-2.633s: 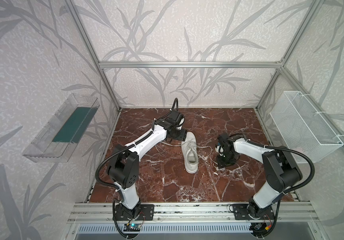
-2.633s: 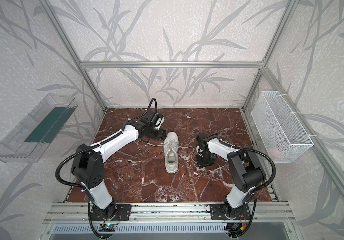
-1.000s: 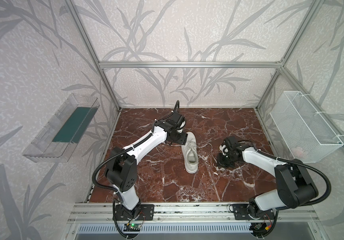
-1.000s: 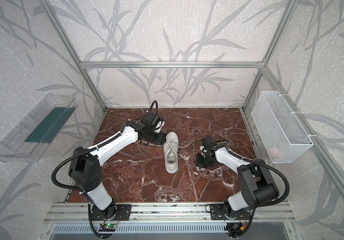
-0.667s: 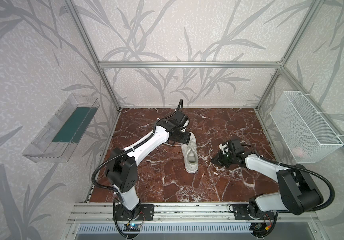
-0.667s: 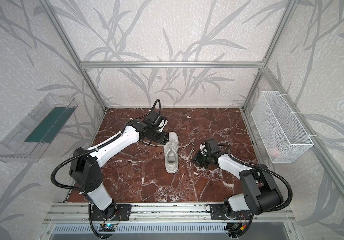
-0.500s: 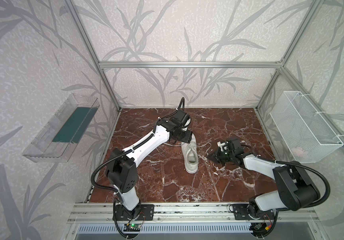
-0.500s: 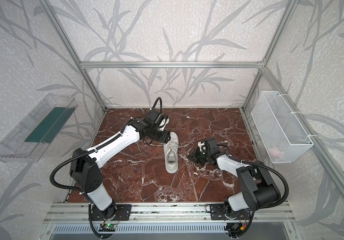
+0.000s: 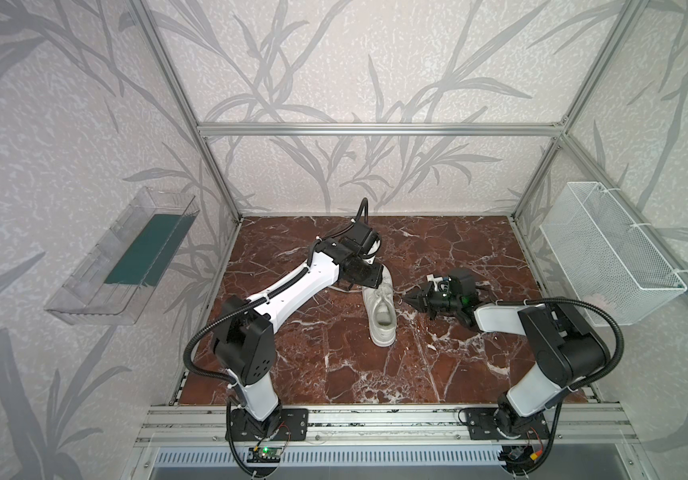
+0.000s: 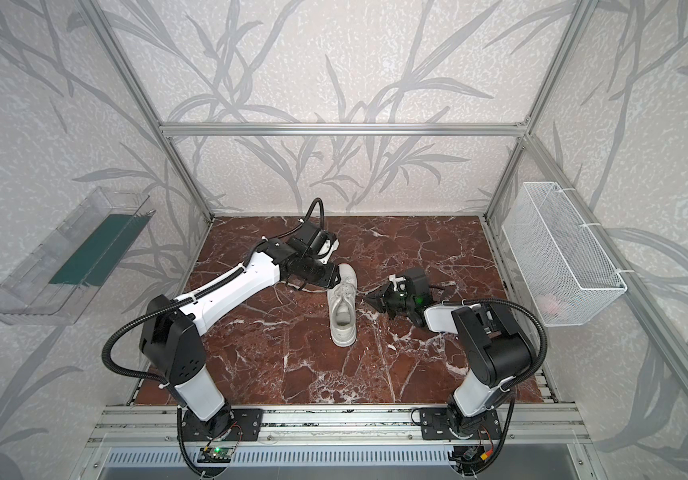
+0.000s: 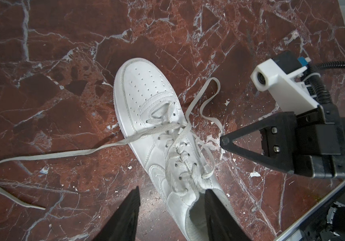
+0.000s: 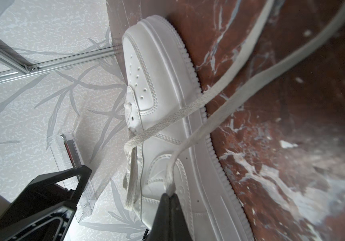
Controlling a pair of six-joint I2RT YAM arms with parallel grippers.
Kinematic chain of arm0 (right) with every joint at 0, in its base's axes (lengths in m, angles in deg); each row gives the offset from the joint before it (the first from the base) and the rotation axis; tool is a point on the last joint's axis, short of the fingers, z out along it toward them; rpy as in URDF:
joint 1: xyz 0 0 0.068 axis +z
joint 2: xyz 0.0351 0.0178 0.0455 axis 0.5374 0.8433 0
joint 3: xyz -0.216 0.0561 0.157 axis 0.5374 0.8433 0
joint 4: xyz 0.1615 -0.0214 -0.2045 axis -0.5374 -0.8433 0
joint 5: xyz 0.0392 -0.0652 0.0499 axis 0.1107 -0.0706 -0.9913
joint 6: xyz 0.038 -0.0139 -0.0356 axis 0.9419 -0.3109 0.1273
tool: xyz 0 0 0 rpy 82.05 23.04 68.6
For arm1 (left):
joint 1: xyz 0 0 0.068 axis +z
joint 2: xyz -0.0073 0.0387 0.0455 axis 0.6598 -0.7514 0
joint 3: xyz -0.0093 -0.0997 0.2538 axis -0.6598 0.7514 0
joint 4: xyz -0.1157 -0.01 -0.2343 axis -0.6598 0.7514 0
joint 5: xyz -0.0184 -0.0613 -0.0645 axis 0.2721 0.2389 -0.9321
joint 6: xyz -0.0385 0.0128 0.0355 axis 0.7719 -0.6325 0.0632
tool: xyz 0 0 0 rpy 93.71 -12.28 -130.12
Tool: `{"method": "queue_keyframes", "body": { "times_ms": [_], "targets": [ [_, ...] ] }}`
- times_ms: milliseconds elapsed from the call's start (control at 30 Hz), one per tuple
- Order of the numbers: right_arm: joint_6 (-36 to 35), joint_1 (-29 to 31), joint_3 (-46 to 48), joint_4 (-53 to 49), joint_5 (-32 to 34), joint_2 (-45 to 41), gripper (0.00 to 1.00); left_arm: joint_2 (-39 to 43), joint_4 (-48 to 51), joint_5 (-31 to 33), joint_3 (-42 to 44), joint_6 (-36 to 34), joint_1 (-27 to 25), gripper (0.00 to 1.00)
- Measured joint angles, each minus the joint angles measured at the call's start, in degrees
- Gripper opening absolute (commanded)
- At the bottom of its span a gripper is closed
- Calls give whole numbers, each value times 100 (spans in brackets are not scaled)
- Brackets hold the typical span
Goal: Tie the shoes
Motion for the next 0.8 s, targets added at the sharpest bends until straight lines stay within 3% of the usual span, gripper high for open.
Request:
{"method": "queue_keyframes", "body": {
  "times_ms": [233, 800],
  "targets": [
    [275, 249, -450, 470, -136, 472, 0, 0, -389, -57, 560, 68, 11, 48],
    [1137, 306, -468, 2037, -376, 938, 0, 44, -702, -319, 726, 111, 17, 39]
  ]
}}
